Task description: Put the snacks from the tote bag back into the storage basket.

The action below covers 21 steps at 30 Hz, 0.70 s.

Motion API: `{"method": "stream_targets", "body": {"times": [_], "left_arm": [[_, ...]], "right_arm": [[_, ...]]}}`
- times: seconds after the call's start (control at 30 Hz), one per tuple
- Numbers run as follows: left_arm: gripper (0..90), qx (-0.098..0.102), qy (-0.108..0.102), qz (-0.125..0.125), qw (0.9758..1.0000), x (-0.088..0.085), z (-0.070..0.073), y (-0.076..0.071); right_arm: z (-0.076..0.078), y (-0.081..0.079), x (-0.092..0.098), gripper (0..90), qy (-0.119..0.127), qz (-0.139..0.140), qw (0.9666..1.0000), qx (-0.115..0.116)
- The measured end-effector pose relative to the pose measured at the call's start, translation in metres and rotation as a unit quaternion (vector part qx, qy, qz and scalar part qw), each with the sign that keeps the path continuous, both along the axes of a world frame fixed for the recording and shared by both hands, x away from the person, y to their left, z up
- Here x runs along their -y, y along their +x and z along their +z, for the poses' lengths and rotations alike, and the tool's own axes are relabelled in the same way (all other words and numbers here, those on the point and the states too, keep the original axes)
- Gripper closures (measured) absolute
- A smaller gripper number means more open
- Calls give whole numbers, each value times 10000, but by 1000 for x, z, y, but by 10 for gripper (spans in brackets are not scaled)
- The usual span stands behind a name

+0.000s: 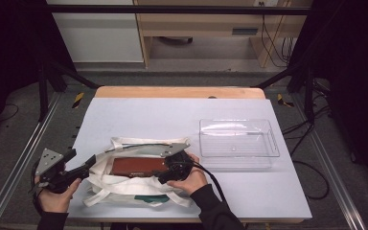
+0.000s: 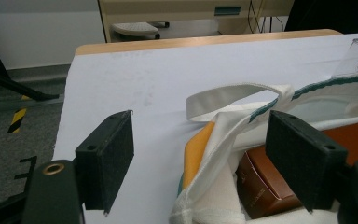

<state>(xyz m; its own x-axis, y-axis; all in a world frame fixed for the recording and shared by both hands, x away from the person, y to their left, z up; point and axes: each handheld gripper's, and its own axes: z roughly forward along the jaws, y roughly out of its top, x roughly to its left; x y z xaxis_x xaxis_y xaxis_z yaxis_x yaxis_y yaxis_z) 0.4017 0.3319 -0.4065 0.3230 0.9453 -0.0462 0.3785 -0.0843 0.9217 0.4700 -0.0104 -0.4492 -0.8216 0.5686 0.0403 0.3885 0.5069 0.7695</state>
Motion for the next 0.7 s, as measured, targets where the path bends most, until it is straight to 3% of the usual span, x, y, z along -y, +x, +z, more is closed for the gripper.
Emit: {"method": "stream_targets", "body": {"times": [0.33, 0.43, 0.53, 0.63, 0.7], "left_arm": [[246, -28, -31, 24, 10000, -2, -1, 1], [247, -54, -31, 18, 10000, -2, -2, 1], [248, -63, -32, -9, 10000, -1, -2, 2], [248, -56, -31, -17, 10000, 0, -2, 2], [248, -83, -43, -26, 10000, 0, -2, 2]], "right_arm": [[5, -9, 1, 299, -204, 196, 9996, 99], [8, -9, 1, 305, -229, 220, 9995, 79], [4, -3, 2, 281, -124, 190, 9997, -96], [0, -2, -2, 268, -318, 314, 9990, 0], [-2, -4, -5, 278, -523, 362, 9978, 193]]}}
